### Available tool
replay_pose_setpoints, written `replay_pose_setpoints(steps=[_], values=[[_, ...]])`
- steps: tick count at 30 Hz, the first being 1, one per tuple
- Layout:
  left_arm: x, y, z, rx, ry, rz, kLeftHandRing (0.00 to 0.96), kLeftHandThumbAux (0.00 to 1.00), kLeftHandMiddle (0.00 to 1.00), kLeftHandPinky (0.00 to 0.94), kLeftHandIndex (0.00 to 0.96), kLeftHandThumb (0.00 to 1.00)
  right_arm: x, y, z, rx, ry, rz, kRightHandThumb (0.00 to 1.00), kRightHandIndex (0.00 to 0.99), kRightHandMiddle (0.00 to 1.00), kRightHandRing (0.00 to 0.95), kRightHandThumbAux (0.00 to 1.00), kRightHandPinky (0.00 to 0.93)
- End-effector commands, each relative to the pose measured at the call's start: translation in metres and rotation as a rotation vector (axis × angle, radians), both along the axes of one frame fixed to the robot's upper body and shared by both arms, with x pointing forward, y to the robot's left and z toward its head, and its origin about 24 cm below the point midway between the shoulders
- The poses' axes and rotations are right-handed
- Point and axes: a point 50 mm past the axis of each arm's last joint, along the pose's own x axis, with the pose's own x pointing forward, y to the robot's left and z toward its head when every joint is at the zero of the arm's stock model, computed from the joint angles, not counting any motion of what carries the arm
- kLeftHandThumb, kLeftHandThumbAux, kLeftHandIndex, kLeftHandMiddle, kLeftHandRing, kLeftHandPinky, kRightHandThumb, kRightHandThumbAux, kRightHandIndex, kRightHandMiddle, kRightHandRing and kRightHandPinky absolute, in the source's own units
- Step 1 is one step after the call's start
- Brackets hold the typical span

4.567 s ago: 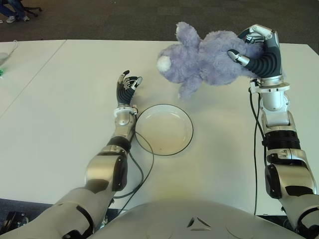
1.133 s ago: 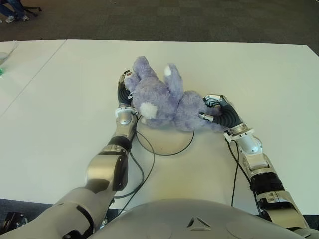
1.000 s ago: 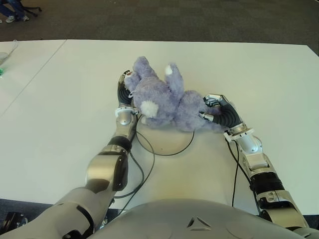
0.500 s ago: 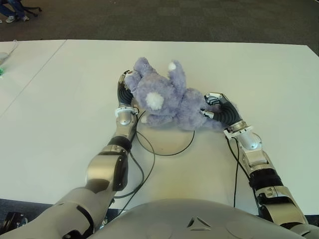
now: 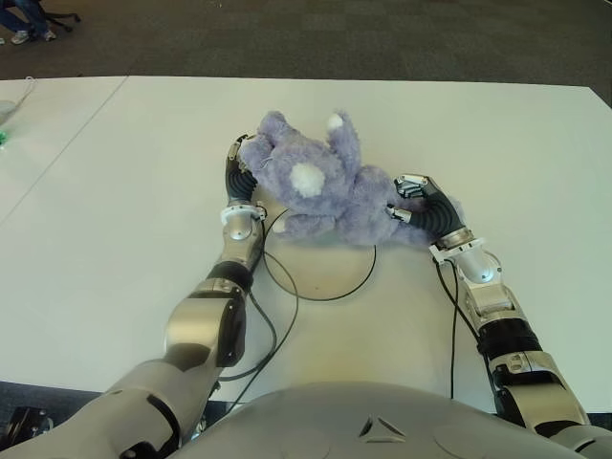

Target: Put the doll into the plate.

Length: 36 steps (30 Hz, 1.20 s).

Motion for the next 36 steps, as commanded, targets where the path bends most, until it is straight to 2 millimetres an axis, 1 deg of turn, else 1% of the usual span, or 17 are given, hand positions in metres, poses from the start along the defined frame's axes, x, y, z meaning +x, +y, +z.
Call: replay_pose_setpoints(steps=[1, 10, 11, 15, 19, 20, 21, 22, 25, 27, 29, 36], values=[[-0.091, -0.011, -0.100, -0.054, 0.513, 0.014, 0.347, 0.584, 0.353, 0.297, 0.165, 0.000, 0.001, -0.013, -0.018, -0.037, 0.120, -0.068, 0.696, 0.437, 0.870, 0.866, 0.722, 0.838], [-0.090, -0.011, -0.100, -0.070, 0.512, 0.016, 0.346, 0.593, 0.348, 0.316, 0.162, 0.000, 0.003, -0.014, -0.016, -0.035, 0.108, -0.080, 0.696, 0.438, 0.868, 0.865, 0.721, 0.853], [-0.090, -0.011, -0.100, -0.069, 0.511, 0.017, 0.346, 0.591, 0.348, 0.300, 0.158, 0.000, 0.003, -0.014, -0.016, -0.036, 0.107, -0.081, 0.696, 0.438, 0.867, 0.864, 0.722, 0.844], [-0.090, -0.012, -0.099, -0.065, 0.510, 0.017, 0.344, 0.592, 0.348, 0.297, 0.152, 0.000, 0.003, -0.014, -0.016, -0.034, 0.103, -0.079, 0.696, 0.437, 0.864, 0.862, 0.722, 0.833], [-0.090, -0.011, -0.099, -0.061, 0.507, 0.017, 0.348, 0.598, 0.357, 0.286, 0.151, 0.000, -0.007, -0.010, -0.012, -0.027, 0.074, -0.054, 0.694, 0.437, 0.863, 0.862, 0.723, 0.831], [-0.091, -0.011, -0.099, -0.061, 0.506, 0.018, 0.348, 0.599, 0.357, 0.286, 0.152, 0.000, -0.018, 0.002, -0.001, -0.035, -0.002, -0.011, 0.694, 0.437, 0.864, 0.862, 0.723, 0.832], [-0.090, -0.011, -0.099, -0.061, 0.506, 0.018, 0.351, 0.607, 0.362, 0.286, 0.160, 0.000, -0.027, 0.011, 0.007, -0.039, -0.060, 0.018, 0.694, 0.437, 0.865, 0.865, 0.722, 0.856], [-0.090, -0.011, -0.099, -0.061, 0.507, 0.018, 0.351, 0.608, 0.362, 0.286, 0.160, 0.000, -0.035, 0.021, 0.015, -0.045, -0.126, 0.045, 0.694, 0.437, 0.866, 0.866, 0.722, 0.858], [-0.091, -0.011, -0.100, -0.066, 0.511, 0.017, 0.350, 0.604, 0.360, 0.291, 0.163, 0.000, -0.046, 0.034, 0.026, -0.046, -0.253, 0.093, 0.695, 0.438, 0.870, 0.874, 0.721, 0.880], [-0.091, -0.011, -0.100, -0.067, 0.517, 0.013, 0.349, 0.598, 0.357, 0.297, 0.162, 0.000, -0.049, 0.036, 0.029, -0.048, -0.330, 0.137, 0.696, 0.438, 0.873, 0.879, 0.720, 0.884], [-0.091, -0.012, -0.100, -0.065, 0.519, 0.012, 0.349, 0.593, 0.353, 0.303, 0.160, 0.000, -0.049, 0.035, 0.029, -0.060, -0.362, 0.167, 0.697, 0.438, 0.877, 0.884, 0.720, 0.886], [-0.090, -0.011, -0.100, -0.060, 0.510, 0.018, 0.352, 0.610, 0.355, 0.312, 0.169, 0.000, -0.047, 0.033, 0.026, -0.086, -0.394, 0.197, 0.697, 0.438, 0.878, 0.886, 0.721, 0.879]])
